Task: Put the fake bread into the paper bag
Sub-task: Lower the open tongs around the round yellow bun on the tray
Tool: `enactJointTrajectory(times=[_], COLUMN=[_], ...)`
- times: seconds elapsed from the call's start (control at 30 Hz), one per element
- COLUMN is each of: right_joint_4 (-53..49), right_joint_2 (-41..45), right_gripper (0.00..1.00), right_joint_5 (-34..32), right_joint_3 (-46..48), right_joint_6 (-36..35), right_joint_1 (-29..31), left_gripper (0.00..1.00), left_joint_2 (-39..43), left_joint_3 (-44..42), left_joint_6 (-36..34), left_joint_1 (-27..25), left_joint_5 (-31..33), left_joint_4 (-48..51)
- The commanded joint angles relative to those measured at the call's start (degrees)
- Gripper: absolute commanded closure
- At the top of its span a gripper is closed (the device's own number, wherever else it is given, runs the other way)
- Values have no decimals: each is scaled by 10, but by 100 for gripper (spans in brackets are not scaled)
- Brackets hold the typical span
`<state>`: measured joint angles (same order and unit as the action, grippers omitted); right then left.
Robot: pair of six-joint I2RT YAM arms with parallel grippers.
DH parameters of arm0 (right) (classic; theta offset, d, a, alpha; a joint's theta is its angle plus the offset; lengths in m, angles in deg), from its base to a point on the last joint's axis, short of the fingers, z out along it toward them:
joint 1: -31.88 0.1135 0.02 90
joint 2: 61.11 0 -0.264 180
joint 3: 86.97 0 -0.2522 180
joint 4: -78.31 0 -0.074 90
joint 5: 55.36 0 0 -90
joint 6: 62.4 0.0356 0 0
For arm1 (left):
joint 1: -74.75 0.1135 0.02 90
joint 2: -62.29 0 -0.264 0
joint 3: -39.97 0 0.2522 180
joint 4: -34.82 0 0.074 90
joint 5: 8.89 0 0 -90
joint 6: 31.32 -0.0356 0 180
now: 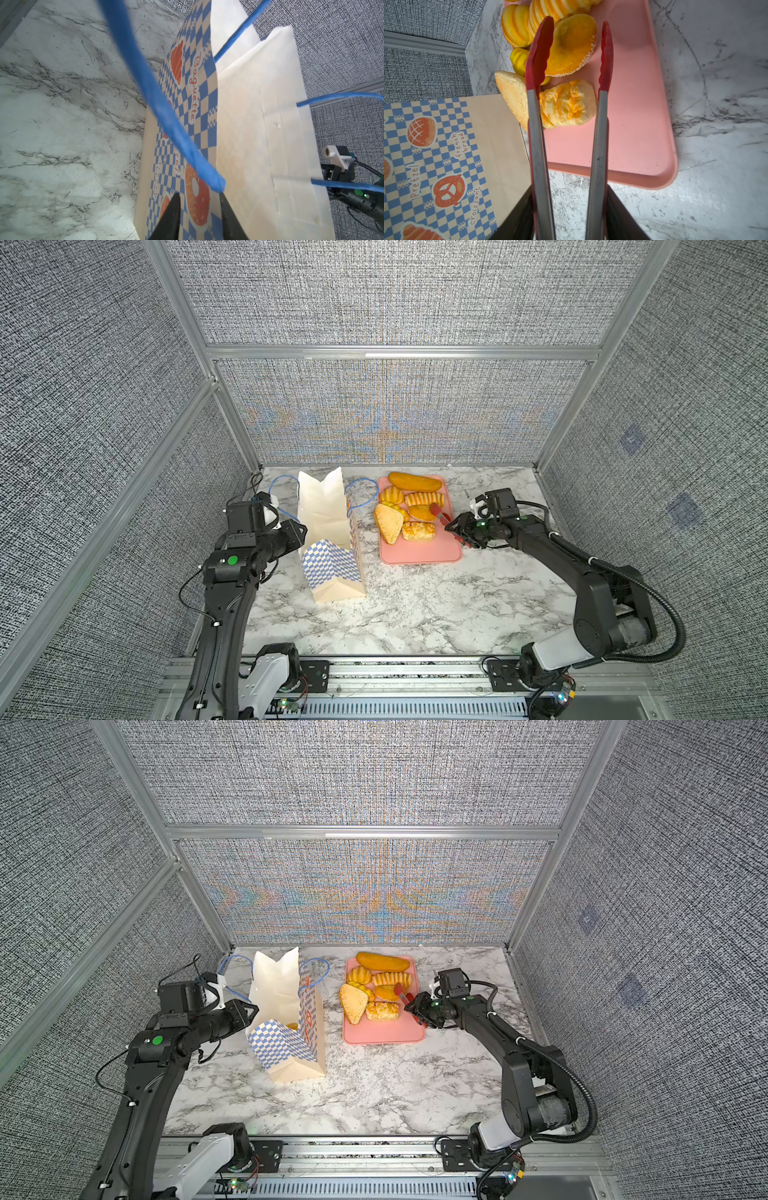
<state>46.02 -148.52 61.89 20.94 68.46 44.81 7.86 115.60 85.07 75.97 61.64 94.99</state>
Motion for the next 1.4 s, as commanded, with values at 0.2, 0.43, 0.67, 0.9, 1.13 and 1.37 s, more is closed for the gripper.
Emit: enactJointTrajectory(times=[0.2,0.43,0.67,0.9,1.13,1.37], right_joint_4=[43,45,41,31,15,-16], right_joint_2=[-24,-24,-14,-1,17,46], right_gripper=[50,55,61,65,65,65], right_joint_5=[24,23,22,14,8,-3], right_joint_3=[-9,-7,-5,-3,-3,-6], right_joint_6=[15,15,14,11,3,-12], right_joint_1=[0,0,1,0,0,1], left_gripper=[69,69,69,69,69,68], left_joint_2=[-6,-7,-5,-1,-1,-2], left_joint_3=[7,7,7,2,4,7], left_joint_6=[-6,-5,-6,-6,-4,-4], left_joint_1=[0,0,0,0,0,0], left_joint_5=[-1,-1,-1,0,1,2], left_joint_4=[-3,-5,-4,-3,-4,-4])
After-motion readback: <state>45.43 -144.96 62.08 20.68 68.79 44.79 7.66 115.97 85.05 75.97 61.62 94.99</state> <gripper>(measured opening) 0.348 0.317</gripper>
